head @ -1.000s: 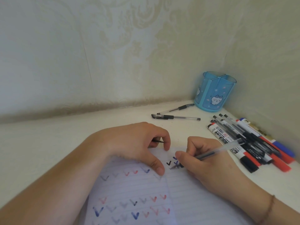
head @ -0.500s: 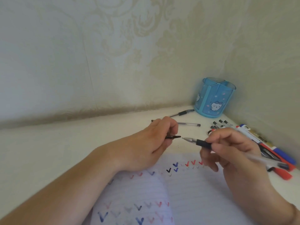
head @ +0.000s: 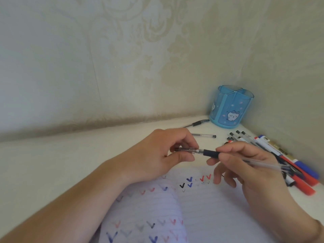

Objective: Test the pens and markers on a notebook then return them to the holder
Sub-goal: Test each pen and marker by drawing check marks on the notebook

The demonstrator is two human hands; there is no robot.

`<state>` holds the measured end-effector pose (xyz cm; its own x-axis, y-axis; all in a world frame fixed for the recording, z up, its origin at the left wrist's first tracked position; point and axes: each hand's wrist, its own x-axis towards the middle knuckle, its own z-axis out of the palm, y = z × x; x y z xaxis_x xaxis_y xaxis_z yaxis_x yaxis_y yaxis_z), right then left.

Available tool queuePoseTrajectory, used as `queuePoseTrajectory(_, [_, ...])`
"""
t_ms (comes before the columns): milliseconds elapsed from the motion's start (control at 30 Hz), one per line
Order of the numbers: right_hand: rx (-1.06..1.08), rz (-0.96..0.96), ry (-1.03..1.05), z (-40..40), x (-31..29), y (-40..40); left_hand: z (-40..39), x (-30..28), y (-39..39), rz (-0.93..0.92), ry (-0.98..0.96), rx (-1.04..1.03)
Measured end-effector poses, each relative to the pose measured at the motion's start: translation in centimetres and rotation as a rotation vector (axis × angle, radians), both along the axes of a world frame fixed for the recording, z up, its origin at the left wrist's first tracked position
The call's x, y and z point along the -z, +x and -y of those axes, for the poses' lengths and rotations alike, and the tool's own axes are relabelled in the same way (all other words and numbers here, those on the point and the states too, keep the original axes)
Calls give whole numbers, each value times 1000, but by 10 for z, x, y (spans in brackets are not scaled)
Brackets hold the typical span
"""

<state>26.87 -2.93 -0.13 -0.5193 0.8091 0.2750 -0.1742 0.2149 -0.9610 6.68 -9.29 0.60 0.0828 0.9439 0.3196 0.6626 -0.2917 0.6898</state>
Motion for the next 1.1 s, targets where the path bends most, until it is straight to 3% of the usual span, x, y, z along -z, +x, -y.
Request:
queuePoseTrajectory(333, [18,-85,131,7,6,-2,8,0,20,137,38,158])
queuePoseTrajectory(567, [115,-23,326,12,9,-11,6,4,25,342,-31,219])
queuePoseTrajectory(633, [76,29,388,9,8,-10,2,5,25,304,-79,190])
queuePoseTrajectory(733, [241,89,477,-3,-1,5,-6,15,14,15,-137,-3])
queuePoseTrajectory(833, [661,445,603,-32,-14,33,-15,29,-6,-411,-126,-232])
queuePoseTrajectory(900, [821,756,692,-57,-15,54,-22,35,-12,-490,-174,-316])
queuePoseTrajectory(1000, [831,1060,633,-82,-5,72,-26,37,-14,-500,-192,-342])
queuePoseTrajectory(1100, [755,1144,539,-92,7,80,-27,38,-18,-503,-115,-350])
